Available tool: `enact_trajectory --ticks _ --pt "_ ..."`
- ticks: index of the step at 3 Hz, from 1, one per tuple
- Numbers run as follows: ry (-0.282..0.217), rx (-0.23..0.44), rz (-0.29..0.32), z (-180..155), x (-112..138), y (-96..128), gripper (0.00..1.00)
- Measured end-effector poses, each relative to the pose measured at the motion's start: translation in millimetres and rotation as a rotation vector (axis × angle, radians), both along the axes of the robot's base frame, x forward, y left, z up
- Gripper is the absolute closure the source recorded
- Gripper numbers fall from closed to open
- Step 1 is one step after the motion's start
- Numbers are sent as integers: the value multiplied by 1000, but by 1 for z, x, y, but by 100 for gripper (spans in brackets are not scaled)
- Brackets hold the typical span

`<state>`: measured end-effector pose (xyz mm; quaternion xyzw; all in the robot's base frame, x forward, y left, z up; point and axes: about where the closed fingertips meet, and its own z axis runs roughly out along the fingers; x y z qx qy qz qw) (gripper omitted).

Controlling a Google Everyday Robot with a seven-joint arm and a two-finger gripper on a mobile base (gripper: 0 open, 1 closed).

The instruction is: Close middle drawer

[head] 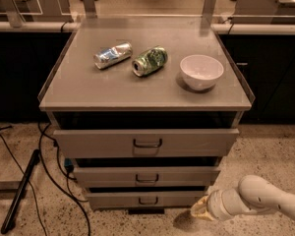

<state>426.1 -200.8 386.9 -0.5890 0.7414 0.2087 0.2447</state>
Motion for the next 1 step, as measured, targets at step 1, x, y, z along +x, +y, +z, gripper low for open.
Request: enact_trajectory --ticks 1 --pt "20 9 19 0 -6 4 82"
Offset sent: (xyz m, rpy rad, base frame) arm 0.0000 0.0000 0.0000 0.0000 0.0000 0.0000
